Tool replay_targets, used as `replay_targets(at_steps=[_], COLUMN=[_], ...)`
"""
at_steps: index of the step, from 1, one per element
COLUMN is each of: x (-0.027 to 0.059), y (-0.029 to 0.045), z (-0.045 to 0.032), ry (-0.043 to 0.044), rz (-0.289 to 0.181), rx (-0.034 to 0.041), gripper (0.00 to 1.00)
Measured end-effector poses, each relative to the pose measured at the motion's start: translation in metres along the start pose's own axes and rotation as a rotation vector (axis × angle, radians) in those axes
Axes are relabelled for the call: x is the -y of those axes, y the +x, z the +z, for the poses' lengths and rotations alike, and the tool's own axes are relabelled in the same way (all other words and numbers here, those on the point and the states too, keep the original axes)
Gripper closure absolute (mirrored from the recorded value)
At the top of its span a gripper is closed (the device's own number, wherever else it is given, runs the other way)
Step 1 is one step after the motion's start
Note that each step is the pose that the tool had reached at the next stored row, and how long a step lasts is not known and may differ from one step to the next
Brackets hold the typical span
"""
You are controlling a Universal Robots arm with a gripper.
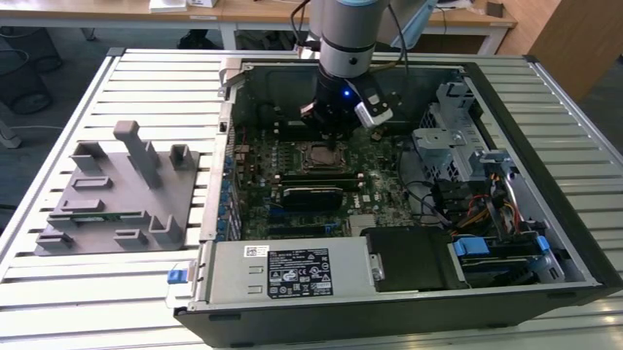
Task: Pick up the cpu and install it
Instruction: 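Install the second cpu locking lever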
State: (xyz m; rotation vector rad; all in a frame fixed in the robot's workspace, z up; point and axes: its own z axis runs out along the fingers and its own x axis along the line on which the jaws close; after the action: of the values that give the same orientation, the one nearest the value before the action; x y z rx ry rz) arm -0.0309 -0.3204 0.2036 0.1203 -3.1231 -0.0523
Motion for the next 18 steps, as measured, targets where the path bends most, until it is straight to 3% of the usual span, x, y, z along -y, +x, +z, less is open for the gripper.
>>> replay_targets(at_steps=[7,15,18], x=[0.0040,0.0032,0.0032], y=[0.0004,0.0007,0.0007], z=[-0.0027,-0.0279,-0.0287], ry=[0.0002,0.0000,0.0014], rz=[0.000,0.000,0.000], rx=[-0.0001,0.0000,-0.0001], gripper=[0.89,0.89,0.89])
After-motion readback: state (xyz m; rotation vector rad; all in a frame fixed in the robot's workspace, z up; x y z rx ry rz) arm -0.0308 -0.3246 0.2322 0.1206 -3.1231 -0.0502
